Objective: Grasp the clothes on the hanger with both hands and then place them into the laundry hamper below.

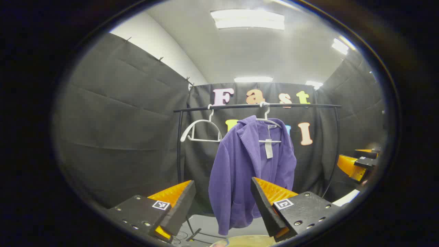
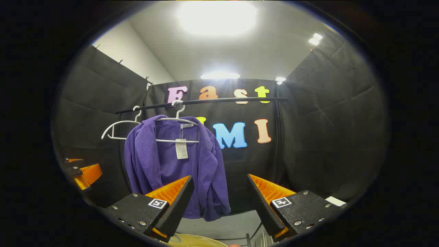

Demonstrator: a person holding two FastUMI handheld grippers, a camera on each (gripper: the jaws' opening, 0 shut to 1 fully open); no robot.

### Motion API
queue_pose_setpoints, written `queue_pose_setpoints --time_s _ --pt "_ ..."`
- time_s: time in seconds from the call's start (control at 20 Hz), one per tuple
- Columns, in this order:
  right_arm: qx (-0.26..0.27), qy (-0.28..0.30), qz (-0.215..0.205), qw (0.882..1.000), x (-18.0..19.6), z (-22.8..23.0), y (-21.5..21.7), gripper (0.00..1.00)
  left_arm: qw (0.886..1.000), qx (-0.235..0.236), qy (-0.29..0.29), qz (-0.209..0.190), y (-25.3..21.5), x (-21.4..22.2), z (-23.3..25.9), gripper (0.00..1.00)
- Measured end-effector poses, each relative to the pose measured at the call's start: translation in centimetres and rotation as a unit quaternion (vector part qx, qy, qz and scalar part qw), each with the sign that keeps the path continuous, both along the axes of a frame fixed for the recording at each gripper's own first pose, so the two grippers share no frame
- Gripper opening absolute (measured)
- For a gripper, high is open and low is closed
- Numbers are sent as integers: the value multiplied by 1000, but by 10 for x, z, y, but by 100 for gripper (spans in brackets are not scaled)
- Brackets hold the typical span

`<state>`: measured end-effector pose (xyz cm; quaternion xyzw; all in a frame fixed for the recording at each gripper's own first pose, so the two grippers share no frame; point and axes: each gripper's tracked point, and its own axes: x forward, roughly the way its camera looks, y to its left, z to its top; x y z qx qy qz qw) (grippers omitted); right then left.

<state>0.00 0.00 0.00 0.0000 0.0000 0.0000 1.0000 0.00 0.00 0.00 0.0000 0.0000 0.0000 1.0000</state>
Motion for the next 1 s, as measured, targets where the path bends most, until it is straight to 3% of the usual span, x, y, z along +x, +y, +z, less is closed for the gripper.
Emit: queue_pose_setpoints --time_s 0.8,0.85,1.0 --pt "6 13 -40 999 11 -13 -25 95 1000 10 1 -16 -7 35 5 93" --pt "8 13 -41 999 15 -12 -27 95 1000 9 1 -16 -10 38 7 99" --pt "17 12 -34 999 29 -2 -30 95 1000 4 -3 -17 -18 49 18 99"
